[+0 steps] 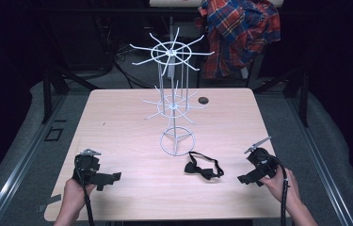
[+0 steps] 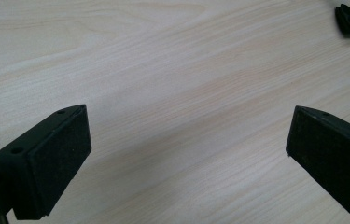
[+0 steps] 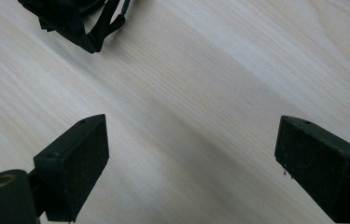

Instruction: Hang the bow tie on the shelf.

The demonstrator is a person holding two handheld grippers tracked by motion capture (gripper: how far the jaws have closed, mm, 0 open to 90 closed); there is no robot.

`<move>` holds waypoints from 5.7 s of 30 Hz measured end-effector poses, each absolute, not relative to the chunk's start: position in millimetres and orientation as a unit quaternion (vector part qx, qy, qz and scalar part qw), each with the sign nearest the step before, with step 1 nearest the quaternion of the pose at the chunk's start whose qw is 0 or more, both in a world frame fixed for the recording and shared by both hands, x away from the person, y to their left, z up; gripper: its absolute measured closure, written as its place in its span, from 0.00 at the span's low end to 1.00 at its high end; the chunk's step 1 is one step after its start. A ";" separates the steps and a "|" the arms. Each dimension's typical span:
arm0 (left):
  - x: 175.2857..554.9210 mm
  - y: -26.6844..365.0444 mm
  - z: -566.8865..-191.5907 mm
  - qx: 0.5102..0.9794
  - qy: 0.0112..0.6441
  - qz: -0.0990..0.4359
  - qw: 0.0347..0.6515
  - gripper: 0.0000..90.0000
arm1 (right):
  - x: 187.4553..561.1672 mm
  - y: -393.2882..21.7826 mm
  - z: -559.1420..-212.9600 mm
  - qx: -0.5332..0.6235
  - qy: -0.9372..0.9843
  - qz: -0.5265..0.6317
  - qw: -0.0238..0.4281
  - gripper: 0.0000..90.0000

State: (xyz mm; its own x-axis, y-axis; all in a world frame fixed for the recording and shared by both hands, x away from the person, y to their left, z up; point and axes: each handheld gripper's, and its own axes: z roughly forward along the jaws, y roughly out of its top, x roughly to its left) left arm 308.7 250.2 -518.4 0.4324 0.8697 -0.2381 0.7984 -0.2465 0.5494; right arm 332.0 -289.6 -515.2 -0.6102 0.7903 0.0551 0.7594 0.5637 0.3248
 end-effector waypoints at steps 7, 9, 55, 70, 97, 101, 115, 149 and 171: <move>308.6 249.7 -518.9 0.789 0.528 0.059 0.308 0.00 | 330.8 -279.5 -514.6 0.434 0.883 0.171 0.050 0.09; 308.6 250.2 -519.4 0.788 0.529 0.061 0.308 0.00 | 332.0 -278.7 -514.4 0.429 0.887 0.165 0.050 0.09; 308.8 249.1 -519.9 0.794 0.523 0.054 0.305 0.00 | 355.6 -224.8 -508.6 0.395 0.892 0.211 0.060 0.01; 308.7 249.5 -519.8 0.795 0.521 0.052 0.306 0.00 | 379.9 -211.3 -518.4 0.395 0.894 0.203 0.061 0.06; 308.7 249.2 -519.5 0.797 0.517 0.050 0.308 0.00 | 397.9 -190.5 -546.4 0.415 0.897 0.146 0.053 0.78; 308.7 249.3 -519.5 0.798 0.516 0.049 0.308 0.00 | 397.9 -189.4 -545.7 0.409 0.901 0.137 0.052 0.90; 307.6 247.6 -519.4 0.798 0.516 0.049 0.307 0.00 | 385.1 -187.0 -512.3 0.389 0.894 0.196 0.109 1.00; 307.7 246.3 -521.2 0.800 0.516 0.047 0.303 0.00 | 355.2 -189.5 -445.1 0.341 0.884 0.253 0.198 1.00; 307.1 245.5 -520.7 0.800 0.514 0.048 0.305 0.00 | 353.3 -188.9 -431.7 0.339 0.879 0.265 0.206 1.00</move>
State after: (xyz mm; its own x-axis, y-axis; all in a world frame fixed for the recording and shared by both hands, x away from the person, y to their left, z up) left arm 307.1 245.5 -520.7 0.4669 0.8522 -0.2361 0.7935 -0.2860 0.5372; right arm 353.3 -188.9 -431.7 -0.6855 0.7048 -0.1828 0.4869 0.6303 0.6047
